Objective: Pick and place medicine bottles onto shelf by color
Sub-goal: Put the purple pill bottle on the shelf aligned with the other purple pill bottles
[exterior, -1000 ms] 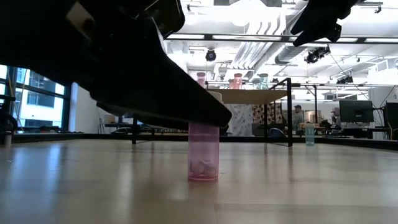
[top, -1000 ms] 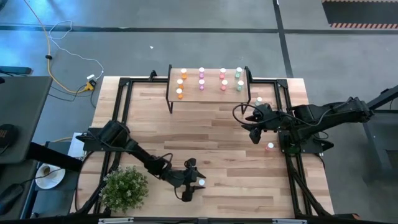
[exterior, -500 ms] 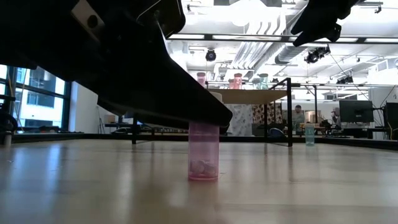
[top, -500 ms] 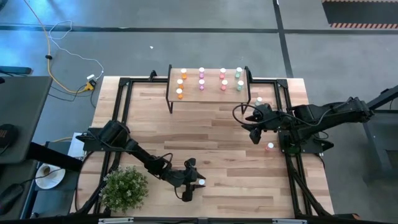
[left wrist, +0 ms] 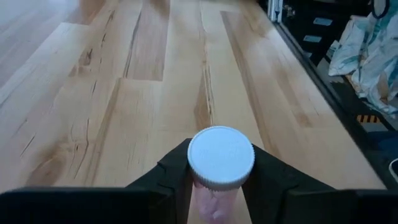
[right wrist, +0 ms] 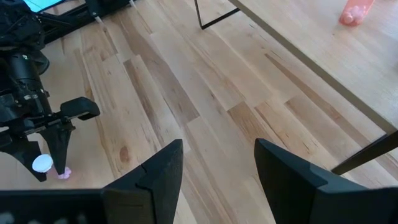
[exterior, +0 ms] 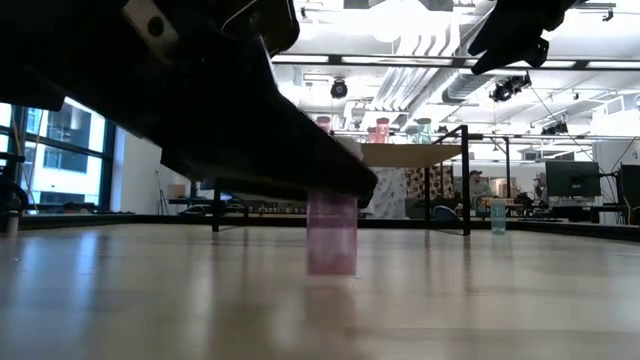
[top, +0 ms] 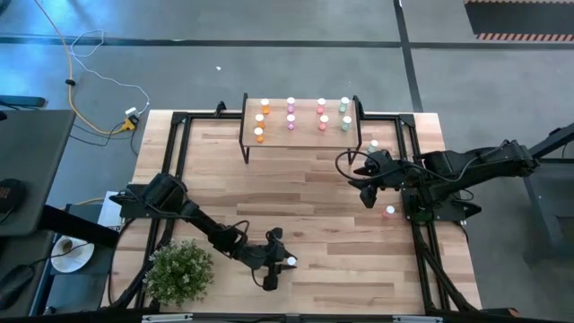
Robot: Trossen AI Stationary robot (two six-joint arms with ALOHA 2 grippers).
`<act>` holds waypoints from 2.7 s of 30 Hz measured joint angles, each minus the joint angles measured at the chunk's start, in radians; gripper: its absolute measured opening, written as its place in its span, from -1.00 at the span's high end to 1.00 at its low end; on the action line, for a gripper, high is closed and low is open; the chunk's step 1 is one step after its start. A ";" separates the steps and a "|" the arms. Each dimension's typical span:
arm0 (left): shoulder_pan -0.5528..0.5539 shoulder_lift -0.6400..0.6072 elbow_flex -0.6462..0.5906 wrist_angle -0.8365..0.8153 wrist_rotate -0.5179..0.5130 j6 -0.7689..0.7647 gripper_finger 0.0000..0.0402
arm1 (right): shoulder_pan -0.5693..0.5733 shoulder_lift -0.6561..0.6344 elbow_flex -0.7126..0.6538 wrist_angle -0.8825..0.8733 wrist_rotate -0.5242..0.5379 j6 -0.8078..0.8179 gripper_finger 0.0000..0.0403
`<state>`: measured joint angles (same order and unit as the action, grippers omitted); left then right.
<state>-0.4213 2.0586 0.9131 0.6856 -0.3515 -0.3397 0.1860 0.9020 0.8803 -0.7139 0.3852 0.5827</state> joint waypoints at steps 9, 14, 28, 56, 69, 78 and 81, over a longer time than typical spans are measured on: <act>0.043 -0.043 0.011 0.000 -0.061 0.050 0.47 | 0.000 0.000 0.000 0.000 -0.006 -0.006 0.06; 0.096 -0.105 0.010 -0.030 -0.076 0.067 0.47 | 0.000 0.000 0.000 0.000 -0.019 -0.016 0.06; 0.301 -0.371 0.038 -0.324 -0.052 0.192 0.46 | 0.000 0.000 0.000 0.000 -0.022 -0.048 0.06; 0.711 -0.541 0.247 -0.698 -0.019 0.265 0.46 | 0.000 0.000 0.000 0.000 -0.021 -0.065 0.06; 0.723 -0.530 0.246 -0.731 -0.030 0.259 0.46 | 0.000 0.000 0.000 0.000 -0.021 -0.041 0.06; 0.732 -0.496 0.247 -0.738 -0.034 0.240 0.46 | 0.000 0.000 0.000 0.000 -0.021 -0.042 0.06; 0.739 -0.496 0.247 -0.739 -0.033 0.237 0.46 | 0.000 0.000 0.000 0.000 -0.021 -0.043 0.06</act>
<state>0.3172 1.5623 1.1599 -0.0537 -0.3850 -0.1027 0.1860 0.9020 0.8806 -0.7139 0.3641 0.5394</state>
